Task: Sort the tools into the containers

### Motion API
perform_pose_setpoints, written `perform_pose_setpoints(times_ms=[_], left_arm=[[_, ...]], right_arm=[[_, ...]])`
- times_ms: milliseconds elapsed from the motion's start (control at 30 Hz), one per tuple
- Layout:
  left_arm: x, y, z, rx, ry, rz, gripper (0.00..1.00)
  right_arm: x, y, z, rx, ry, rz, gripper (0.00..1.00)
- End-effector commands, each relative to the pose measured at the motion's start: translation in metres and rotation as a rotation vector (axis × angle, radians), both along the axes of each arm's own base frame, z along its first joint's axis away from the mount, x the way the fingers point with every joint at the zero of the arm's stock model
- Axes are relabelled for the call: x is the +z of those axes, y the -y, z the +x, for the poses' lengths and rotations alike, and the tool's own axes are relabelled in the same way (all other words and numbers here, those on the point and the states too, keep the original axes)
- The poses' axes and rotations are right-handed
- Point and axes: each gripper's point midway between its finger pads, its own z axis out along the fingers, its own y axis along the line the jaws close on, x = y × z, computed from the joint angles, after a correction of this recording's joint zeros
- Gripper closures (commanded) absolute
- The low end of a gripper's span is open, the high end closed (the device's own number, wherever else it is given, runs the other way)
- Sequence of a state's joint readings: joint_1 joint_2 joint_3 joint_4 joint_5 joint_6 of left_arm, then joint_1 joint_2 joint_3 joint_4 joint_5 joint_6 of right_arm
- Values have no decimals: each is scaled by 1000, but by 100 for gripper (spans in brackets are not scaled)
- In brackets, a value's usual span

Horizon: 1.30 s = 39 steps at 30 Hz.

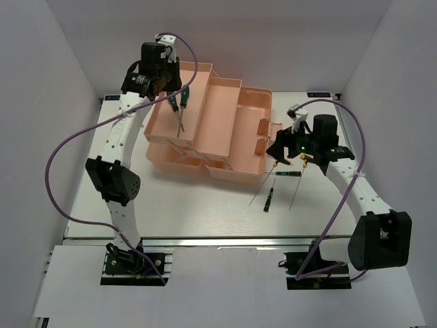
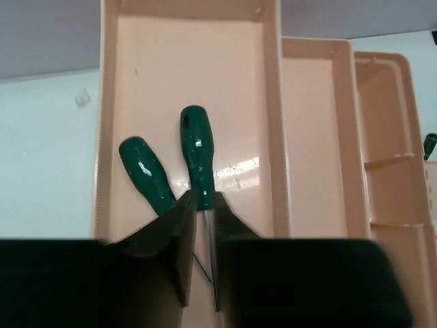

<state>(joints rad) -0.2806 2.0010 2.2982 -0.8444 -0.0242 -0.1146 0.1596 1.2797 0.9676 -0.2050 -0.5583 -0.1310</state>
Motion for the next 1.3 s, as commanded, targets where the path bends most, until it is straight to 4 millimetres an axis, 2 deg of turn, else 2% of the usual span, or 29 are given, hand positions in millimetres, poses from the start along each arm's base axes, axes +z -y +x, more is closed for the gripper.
perform_pose_setpoints(times_ms=[0,33,67,100,133,167,200,233,267,300,333,367,400,433,500,567,600,733,867,900,1033,1200,1267], left_arm=[[79,11,-41,-61,188,-175,81],[103,10,-64,-82,240,-225,94],[103,14,-73,-101,242,-257,100],[99,17,-82,-110,230,-304,100],[72,21,-89,-126,176,-324,100],[82,19,-108,-134,198,-351,92],[77,20,-117,-138,181,-377,69],[64,19,-135,-149,156,-394,65],[57,17,-144,-149,146,-397,61],[52,15,-152,-148,140,-399,55],[47,13,-161,-149,135,-403,53],[23,10,-169,-131,91,-397,51],[33,5,-185,-134,132,-411,50],[11,2,-193,-117,95,-411,48],[14,-6,-212,-105,126,-424,48],[-1,-11,-222,-78,103,-429,47],[2,-15,-230,-69,118,-439,46],[-11,-16,-241,-60,96,-459,44],[-23,-14,-241,-62,62,-467,43],[-24,-12,-241,-70,59,-470,43],[-28,-10,-237,-75,37,-461,43],[-32,-11,-238,-66,28,-458,42],[-36,-11,-238,-59,20,-462,42]], right_arm=[[13,37,38,-294,-67,72,36],[3,51,45,-339,-113,79,55],[-1,55,48,-348,-143,90,61],[-4,62,52,-378,-185,78,63],[-22,65,56,-383,-241,55,62],[-28,66,58,-374,-258,33,59],[-29,66,61,-354,-256,13,55],[-33,62,61,-237,-222,-42,44],[-42,60,56,-178,-224,-71,38],[-41,60,56,-131,-203,-95,33],[-49,64,51,-90,-215,-117,29],[-51,67,51,-18,-168,-152,26],[-54,68,50,-6,-169,-166,26],[-62,70,51,30,-155,-199,26],[-71,74,52,65,-140,-241,27],[-83,80,55,71,-145,-281,30],[-88,84,57,102,-120,-321,32],[-100,93,61,189,-61,-422,34],[-109,102,74,227,15,-516,33],[-118,103,77,233,4,-520,33],[-128,101,89,247,9,-533,36],[-143,96,85,265,6,-528,36],[-146,84,86,290,28,-530,37]])
